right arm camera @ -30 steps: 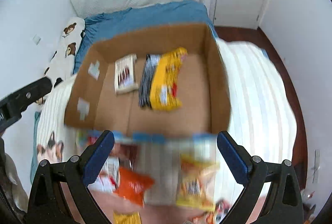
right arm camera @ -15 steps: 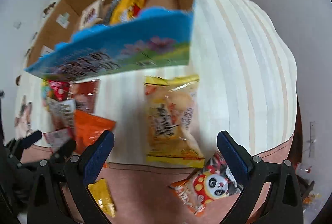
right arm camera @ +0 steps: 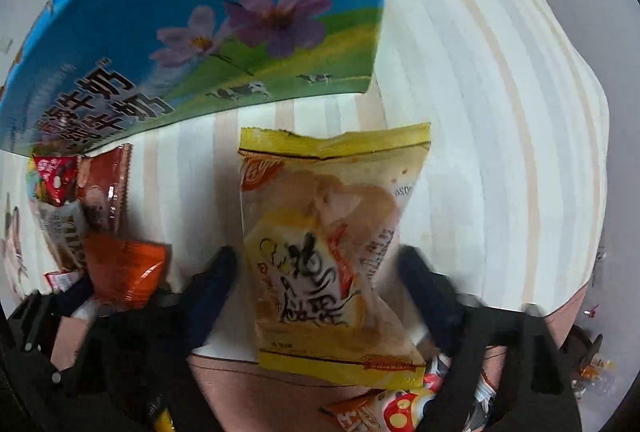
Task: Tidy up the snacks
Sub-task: 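Grasp the orange chip bag with left tool while right tool grasps yellow cracker bag, then lift both held bags and carry them over the cardboard box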
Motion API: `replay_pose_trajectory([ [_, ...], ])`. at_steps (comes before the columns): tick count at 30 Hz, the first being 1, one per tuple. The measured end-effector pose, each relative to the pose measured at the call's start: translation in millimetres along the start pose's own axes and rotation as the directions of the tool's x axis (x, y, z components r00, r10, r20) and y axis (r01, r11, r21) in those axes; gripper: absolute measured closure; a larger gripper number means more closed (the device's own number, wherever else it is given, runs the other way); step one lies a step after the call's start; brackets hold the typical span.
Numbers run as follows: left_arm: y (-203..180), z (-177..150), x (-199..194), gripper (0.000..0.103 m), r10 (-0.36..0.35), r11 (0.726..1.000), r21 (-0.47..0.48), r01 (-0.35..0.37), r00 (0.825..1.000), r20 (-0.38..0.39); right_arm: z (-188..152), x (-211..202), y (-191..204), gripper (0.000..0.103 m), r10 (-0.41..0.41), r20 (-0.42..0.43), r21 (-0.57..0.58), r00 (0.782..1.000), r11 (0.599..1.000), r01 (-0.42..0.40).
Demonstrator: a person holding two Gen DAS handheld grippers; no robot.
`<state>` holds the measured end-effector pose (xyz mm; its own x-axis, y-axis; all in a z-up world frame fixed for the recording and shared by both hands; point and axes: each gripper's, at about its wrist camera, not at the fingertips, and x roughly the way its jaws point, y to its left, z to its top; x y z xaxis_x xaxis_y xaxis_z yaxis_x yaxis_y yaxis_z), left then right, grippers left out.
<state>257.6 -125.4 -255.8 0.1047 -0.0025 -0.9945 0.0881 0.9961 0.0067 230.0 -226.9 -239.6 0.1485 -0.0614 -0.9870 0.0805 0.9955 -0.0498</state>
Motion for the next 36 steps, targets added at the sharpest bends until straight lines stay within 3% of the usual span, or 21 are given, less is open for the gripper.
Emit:
replay_pose_trajectory([
  [3, -2, -9, 1, 0.047, -0.003, 1.000, -0.007, 0.003, 1.000, -0.002, -7, -2, -2, 0.042, 0.021, -0.003, -0.005, 1.000, 1.000, -0.021],
  [13, 14, -61, 15, 0.047, -0.034, 0.998, -0.063, 0.029, 0.996, -0.084, -73, -9, 11, 0.044, 0.105, -0.121, -0.108, 0.987, 0.987, -0.119],
  [17, 8, -61, 27, 0.046, -0.026, 0.999, -0.044, 0.022, 0.995, -0.093, -93, 1, 17, 0.044, 0.065, -0.132, -0.149, 0.989, 0.985, -0.085],
  [21, -3, -64, 36, 0.046, -0.022, 0.999, -0.042, 0.018, 0.995, -0.100, -96, 9, 26, 0.036, 0.063, -0.139, -0.131, 0.988, 0.988, -0.082],
  [28, 6, -59, 31, 0.047, -0.026, 0.998, -0.061, 0.021, 0.996, -0.087, -96, 15, 44, 0.035, 0.037, -0.117, -0.116, 0.992, 0.992, -0.051],
  [29, 26, -66, 21, 0.050, -0.026, 0.998, -0.061, 0.021, 0.996, -0.082, -89, 17, 38, 0.038, 0.034, -0.111, -0.115, 0.993, 0.992, -0.046],
  [36, 47, -78, -3, 0.055, -0.025, 0.998, -0.064, 0.021, 0.998, -0.051, -106, 8, 33, 0.054, 0.047, -0.061, -0.103, 0.997, 0.993, -0.054],
])
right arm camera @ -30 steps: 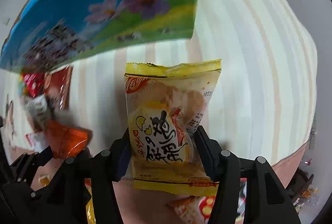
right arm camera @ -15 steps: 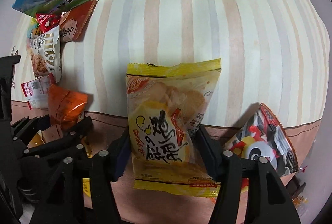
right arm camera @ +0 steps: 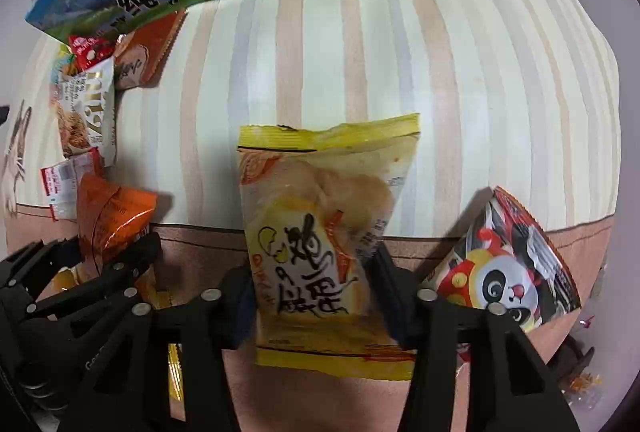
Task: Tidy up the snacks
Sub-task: 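Lift both held bags and carry them over the cardboard box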
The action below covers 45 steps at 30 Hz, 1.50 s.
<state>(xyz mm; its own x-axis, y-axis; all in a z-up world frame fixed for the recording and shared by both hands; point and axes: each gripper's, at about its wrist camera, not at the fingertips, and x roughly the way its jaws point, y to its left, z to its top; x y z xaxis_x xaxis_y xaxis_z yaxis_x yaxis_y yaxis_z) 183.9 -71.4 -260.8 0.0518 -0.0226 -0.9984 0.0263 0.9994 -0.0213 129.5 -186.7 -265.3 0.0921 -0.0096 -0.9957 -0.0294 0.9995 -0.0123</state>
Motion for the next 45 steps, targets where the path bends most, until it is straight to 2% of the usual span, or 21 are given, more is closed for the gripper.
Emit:
replay_pose_trajectory([
  [5, 11, -13, -26, 0.056, -0.019, 1.000, 0.002, 0.019, 0.999, 0.035, -15, -18, -4, 0.055, 0.053, 0.017, 0.014, 0.998, 0.999, -0.053],
  [8, 16, -16, -50, 0.056, -0.034, 0.999, 0.003, 0.033, 0.997, 0.065, -23, -42, -13, 0.055, 0.098, 0.036, 0.027, 0.995, 0.995, -0.099],
  [13, 35, -9, -100, 0.056, -0.103, 0.994, -0.010, 0.106, 0.986, 0.131, -20, -88, -17, 0.055, 0.199, 0.099, 0.042, 0.975, 0.978, -0.204],
  [17, 43, 16, -156, 0.056, -0.141, 0.989, -0.001, 0.145, 0.964, 0.225, 0, -132, -22, 0.055, 0.255, 0.174, 0.040, 0.951, 0.963, -0.265],
  [20, 38, 44, -201, 0.056, -0.166, 0.985, 0.014, 0.169, 0.944, 0.287, 31, -171, -24, 0.055, 0.284, 0.241, 0.025, 0.928, 0.954, -0.299],
  [24, 37, 96, -223, 0.056, -0.152, 0.988, 0.028, 0.151, 0.933, 0.325, 79, -206, -20, 0.055, 0.267, 0.313, -0.010, 0.912, 0.961, -0.278],
  [28, 44, 165, -209, 0.056, -0.116, 0.993, 0.013, 0.117, 0.949, 0.294, 136, -216, -17, 0.055, 0.223, 0.344, -0.014, 0.912, 0.973, -0.232],
  [32, 61, 221, -184, 0.056, -0.091, 0.995, -0.025, 0.100, 0.968, 0.235, 199, -208, -22, 0.055, 0.174, 0.313, 0.009, 0.934, 0.982, -0.186],
  [37, 78, 281, -142, 0.056, -0.048, 0.997, -0.054, 0.057, 0.987, 0.152, 271, -176, -27, 0.055, 0.128, 0.240, 0.060, 0.962, 0.987, -0.146],
  [41, 88, 312, -117, 0.056, -0.055, 0.995, -0.073, 0.061, 0.994, 0.091, 305, -150, -33, 0.055, 0.095, 0.184, 0.087, 0.978, 0.990, -0.112],
  [45, 92, 339, -92, 0.056, -0.021, 0.998, -0.065, 0.024, 0.998, 0.056, 318, -129, -37, 0.055, 0.057, 0.144, 0.098, 0.988, 0.993, -0.072],
])
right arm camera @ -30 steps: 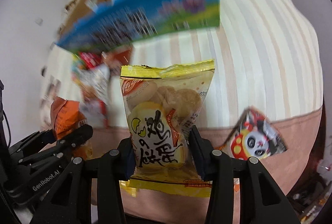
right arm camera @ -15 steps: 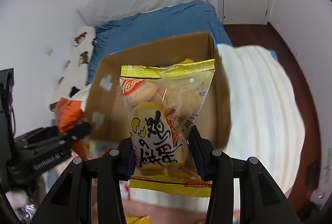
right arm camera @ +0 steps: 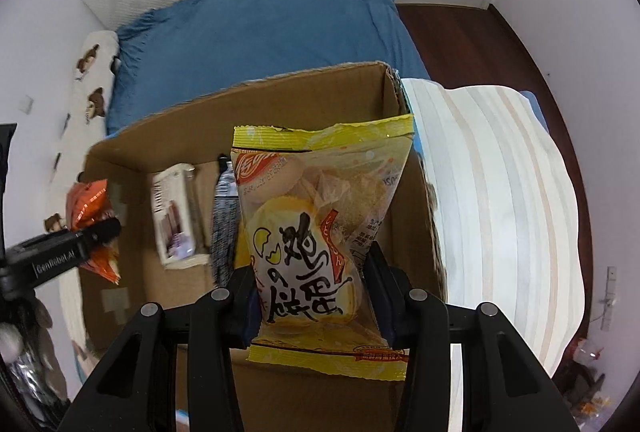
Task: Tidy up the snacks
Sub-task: 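Lift both held bags and carry them over the cardboard box, then open both tools to release the bags into the box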
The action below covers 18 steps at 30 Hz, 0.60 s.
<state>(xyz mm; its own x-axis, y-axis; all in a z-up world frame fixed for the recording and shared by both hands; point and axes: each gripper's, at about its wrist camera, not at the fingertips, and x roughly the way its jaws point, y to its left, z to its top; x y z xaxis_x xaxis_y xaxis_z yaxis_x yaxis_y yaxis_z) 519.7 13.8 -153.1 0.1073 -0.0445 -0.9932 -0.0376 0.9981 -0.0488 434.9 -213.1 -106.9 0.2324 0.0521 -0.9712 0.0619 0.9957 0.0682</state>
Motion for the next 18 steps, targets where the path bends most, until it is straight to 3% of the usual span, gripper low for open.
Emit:
replay_pose_trajectory([
  [3, 0, 11, 16, 0.056, 0.024, 1.000, 0.006, -0.024, 0.999, -0.022, 0, 11, -8, 0.055, -0.014, -0.024, 0.010, 1.000, 1.000, 0.014],
  [7, 4, 18, 36, 0.055, 0.006, 1.000, -0.003, -0.006, 0.997, -0.079, 6, 27, -7, 0.055, -0.049, -0.058, 0.000, 0.997, 0.999, 0.049],
  [8, 4, 21, 38, 0.047, 0.002, 1.000, -0.007, -0.003, 0.997, -0.080, 7, 32, -7, 0.053, -0.057, -0.064, -0.003, 0.996, 0.998, 0.057],
  [10, 4, 23, 40, 0.027, -0.007, 1.000, -0.012, 0.006, 0.997, -0.077, 6, 37, -8, 0.039, -0.075, -0.075, -0.001, 0.994, 0.997, 0.075],
  [11, 5, 24, 40, 0.014, -0.012, 1.000, -0.019, 0.011, 0.997, -0.070, 6, 38, -7, 0.024, -0.071, -0.074, -0.004, 0.995, 0.997, 0.071],
  [15, 4, 23, 36, 0.014, -0.028, 0.999, -0.027, 0.027, 0.999, -0.031, 5, 43, 1, 0.010, -0.068, -0.079, -0.036, 0.995, 0.997, 0.065],
  [18, 4, 22, 35, 0.014, -0.031, 0.999, -0.033, 0.030, 0.999, -0.022, 4, 45, 6, 0.007, -0.090, -0.074, -0.059, 0.993, 0.995, 0.086],
])
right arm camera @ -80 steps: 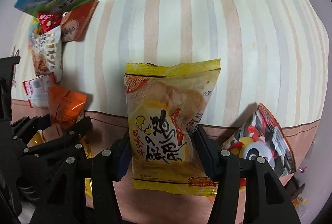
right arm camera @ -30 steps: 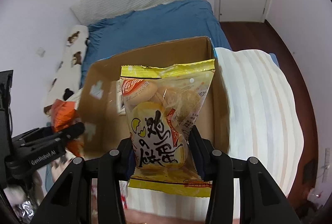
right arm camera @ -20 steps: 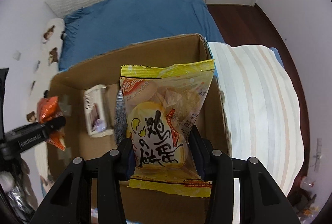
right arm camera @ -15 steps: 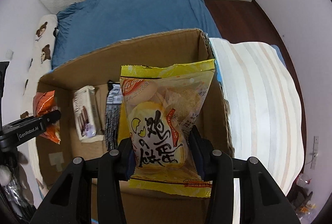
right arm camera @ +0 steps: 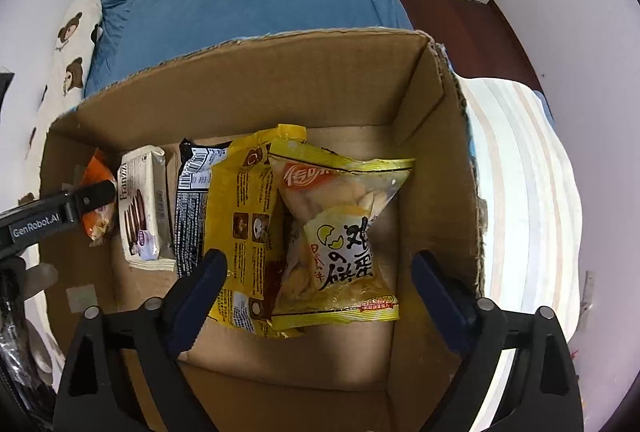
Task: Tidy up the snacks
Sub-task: 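Open both tools to release the bags into the box, then lower both tools back toward the remaining snacks on the bed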
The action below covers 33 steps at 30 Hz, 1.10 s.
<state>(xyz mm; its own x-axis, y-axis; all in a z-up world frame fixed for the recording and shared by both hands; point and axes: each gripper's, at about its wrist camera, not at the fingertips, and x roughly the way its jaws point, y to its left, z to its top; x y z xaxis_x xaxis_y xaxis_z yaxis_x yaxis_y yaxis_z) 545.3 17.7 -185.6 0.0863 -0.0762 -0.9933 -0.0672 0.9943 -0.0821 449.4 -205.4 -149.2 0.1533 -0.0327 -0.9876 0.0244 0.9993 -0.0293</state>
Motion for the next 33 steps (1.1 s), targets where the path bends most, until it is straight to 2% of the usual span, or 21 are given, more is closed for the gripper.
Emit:
replay_pose_trajectory([
  [9, -4, -15, -18, 0.014, 0.003, 1.000, 0.012, -0.003, 0.999, 0.047, -11, -6, 3, 0.005, -0.004, 0.031, -0.009, 1.000, 1.000, 0.004],
  [17, -9, -62, -56, 0.014, 0.032, 0.999, 0.024, -0.036, 0.986, 0.164, -48, -30, 15, 0.005, 0.009, 0.095, -0.024, 0.995, 1.000, -0.006],
  [26, -15, -133, -108, 0.014, 0.060, 0.997, 0.025, -0.073, 0.942, 0.330, -111, -81, 21, 0.005, 0.009, 0.236, -0.029, 0.972, 1.000, -0.002],
  [33, -19, -196, -155, 0.014, 0.057, 0.997, 0.021, -0.074, 0.888, 0.456, -165, -130, 16, 0.005, 0.017, 0.347, -0.024, 0.938, 1.000, -0.009],
])
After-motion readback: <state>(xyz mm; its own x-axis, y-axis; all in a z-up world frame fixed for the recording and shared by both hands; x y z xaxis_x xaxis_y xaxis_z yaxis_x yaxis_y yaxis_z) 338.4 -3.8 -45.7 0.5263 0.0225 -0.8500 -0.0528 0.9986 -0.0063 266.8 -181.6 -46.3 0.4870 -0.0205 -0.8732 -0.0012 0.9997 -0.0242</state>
